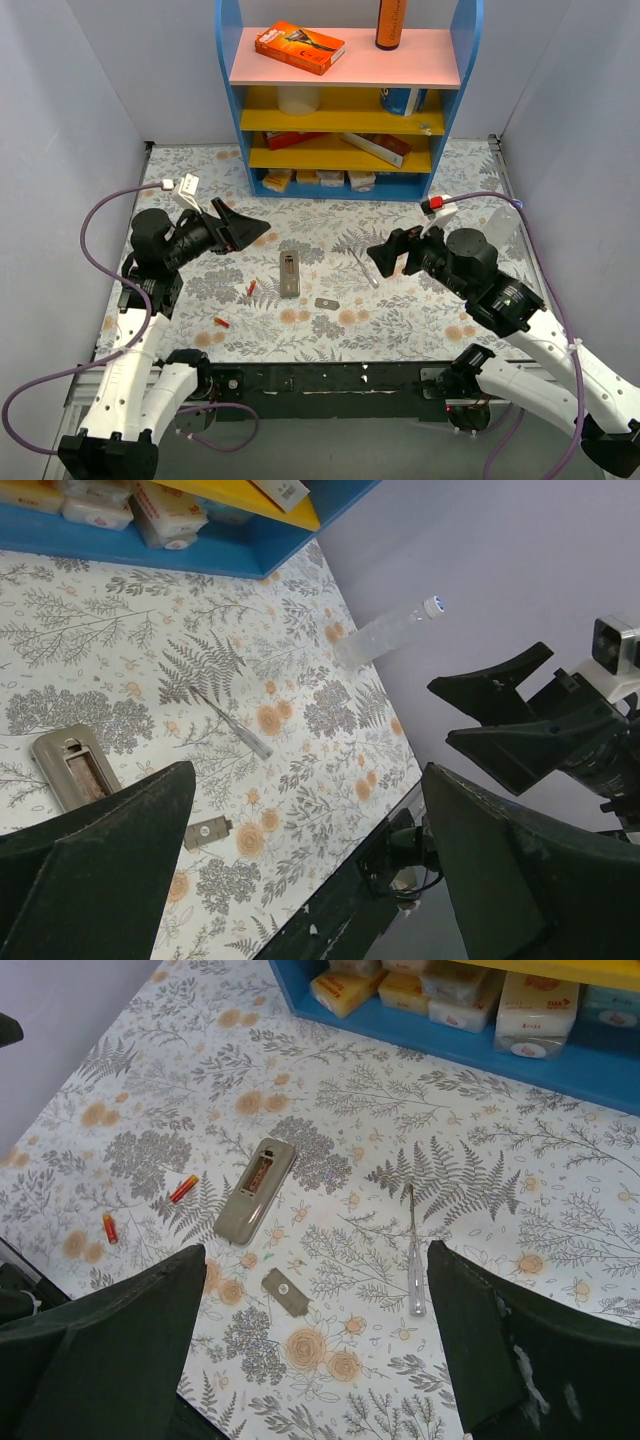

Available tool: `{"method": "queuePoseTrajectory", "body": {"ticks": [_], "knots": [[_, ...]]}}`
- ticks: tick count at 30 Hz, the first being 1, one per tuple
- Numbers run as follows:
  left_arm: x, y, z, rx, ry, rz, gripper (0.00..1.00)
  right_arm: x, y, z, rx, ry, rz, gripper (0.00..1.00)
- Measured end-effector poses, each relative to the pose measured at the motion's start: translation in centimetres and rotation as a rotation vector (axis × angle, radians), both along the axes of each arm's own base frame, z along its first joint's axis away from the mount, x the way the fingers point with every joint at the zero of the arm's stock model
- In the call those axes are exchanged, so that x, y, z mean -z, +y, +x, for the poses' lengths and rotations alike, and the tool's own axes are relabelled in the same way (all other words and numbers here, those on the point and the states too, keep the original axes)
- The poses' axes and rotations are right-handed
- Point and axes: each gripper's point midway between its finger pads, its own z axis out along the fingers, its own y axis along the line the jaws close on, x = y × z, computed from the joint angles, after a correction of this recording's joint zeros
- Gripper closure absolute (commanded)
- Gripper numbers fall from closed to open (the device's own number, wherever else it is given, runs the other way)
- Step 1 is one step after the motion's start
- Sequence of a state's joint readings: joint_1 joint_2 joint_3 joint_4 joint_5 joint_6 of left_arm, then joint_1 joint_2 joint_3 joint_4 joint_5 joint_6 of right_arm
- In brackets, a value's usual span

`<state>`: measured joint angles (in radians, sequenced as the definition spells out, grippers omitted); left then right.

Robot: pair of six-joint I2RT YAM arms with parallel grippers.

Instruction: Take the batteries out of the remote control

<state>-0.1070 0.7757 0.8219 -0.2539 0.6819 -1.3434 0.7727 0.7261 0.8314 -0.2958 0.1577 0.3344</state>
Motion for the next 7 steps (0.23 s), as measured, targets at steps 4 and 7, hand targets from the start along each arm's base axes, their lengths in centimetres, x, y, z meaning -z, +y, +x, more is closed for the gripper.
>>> {"method": "queuePoseTrajectory", "body": {"ticks": [4, 7], "knots": [[-0.59, -0.07, -0.38, 0.007, -0.014, -0.007, 0.02, 0.45, 0.04, 0.01, 0.003, 0.013, -0.002, 0.03], [-1.02, -0.08, -0.59, 0.010, -0.027, -0.010, 0.02, 0.73, 0.15, 0.09, 0.003, 0.022, -0.005, 0.02]]}}
